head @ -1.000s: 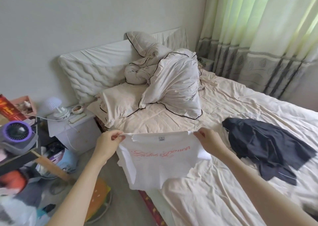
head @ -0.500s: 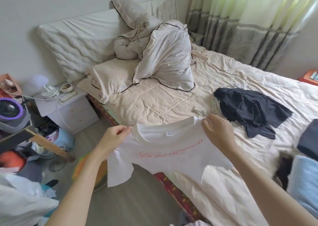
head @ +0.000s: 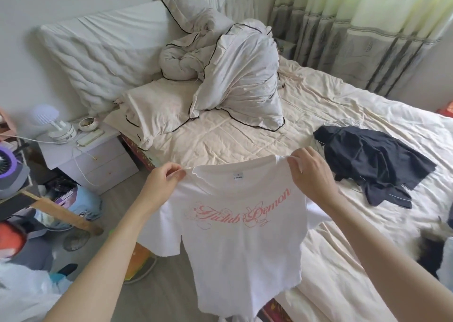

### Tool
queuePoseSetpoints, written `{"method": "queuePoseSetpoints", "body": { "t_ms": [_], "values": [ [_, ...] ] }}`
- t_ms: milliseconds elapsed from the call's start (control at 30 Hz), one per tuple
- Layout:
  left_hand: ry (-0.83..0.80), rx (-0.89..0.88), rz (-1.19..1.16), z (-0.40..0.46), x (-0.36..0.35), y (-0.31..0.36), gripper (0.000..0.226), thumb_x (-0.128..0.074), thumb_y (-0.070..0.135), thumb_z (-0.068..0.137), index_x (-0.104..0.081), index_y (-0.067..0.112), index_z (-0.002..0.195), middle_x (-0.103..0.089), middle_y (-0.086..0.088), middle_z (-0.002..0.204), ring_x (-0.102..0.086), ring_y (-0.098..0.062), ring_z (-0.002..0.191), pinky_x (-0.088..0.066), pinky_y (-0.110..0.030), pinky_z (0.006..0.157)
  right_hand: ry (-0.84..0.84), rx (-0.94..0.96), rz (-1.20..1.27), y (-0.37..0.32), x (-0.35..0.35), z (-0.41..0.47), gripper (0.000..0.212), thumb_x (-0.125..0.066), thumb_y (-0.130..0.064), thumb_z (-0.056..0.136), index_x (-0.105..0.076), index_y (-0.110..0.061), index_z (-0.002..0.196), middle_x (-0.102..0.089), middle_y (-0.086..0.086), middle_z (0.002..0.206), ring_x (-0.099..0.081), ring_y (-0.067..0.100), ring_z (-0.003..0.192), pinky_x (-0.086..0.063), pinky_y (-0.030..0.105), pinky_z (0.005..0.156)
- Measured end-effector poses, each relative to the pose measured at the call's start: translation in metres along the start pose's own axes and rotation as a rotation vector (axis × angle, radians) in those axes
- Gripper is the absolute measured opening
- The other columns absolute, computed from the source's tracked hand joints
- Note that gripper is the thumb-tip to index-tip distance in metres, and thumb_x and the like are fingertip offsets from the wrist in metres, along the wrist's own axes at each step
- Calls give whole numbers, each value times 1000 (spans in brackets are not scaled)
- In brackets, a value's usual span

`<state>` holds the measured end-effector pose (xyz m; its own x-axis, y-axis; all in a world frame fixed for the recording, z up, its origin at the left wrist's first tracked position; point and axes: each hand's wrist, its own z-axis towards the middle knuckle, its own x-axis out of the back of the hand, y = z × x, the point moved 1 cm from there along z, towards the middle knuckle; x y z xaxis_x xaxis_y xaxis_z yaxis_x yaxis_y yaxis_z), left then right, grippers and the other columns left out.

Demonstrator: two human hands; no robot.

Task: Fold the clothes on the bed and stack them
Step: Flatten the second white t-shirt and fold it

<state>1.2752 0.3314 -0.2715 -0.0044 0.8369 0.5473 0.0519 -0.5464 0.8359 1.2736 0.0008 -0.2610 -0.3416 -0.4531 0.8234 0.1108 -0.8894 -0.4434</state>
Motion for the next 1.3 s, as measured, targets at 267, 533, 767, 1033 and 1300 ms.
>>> {"method": "queuePoseSetpoints", "body": {
  "t_ms": [267, 533, 767, 1033, 1300],
  "values": [
    [124, -30, 177, 207, -33, -46, 16, -58, 19, 93, -60, 4, 96, -57, 0, 88, -50, -14, 82, -29, -14, 60, -90, -61, 8, 41, -143, 171, 25, -48, -18, 97, -61, 3, 93, -58, 18, 97, -54, 37, 90, -33, 35, 68],
    [47, 144, 303, 426, -121, -165, 11, -54, 18, 94, -57, 8, 94, -58, -8, 94, -49, -21, 84, -30, -25, 68, -306, -222, -20, 129, -354, 310, 22, -43, -14, 95, -61, -2, 102, -58, 17, 107, -53, 34, 98, -32, 31, 71],
    [79, 155, 428, 529, -175, -237, 15, -49, 25, 96, -56, 13, 101, -57, -8, 105, -53, -29, 97, -34, -31, 74, -324, -281, -73, 179, -469, 370, 25, -42, -15, 95, -62, -2, 102, -58, 19, 110, -53, 35, 102, -38, 37, 78],
    [20, 150, 567, 584, -203, -298, 19, -52, 30, 95, -60, 14, 102, -59, -12, 105, -56, -33, 97, -41, -37, 74, -381, -370, -132, 214, -557, 389, 26, -44, -28, 97, -57, -7, 107, -58, 15, 111, -54, 34, 97, -33, 33, 68],
    [-34, 104, 586, 594, -221, -325, 21, -55, 25, 95, -63, 8, 103, -60, -16, 104, -55, -33, 98, -34, -35, 74, -382, -324, -206, 223, -579, 377, 33, -43, -37, 97, -55, -8, 105, -58, 14, 108, -51, 35, 102, -33, 39, 77]
  ]
}}
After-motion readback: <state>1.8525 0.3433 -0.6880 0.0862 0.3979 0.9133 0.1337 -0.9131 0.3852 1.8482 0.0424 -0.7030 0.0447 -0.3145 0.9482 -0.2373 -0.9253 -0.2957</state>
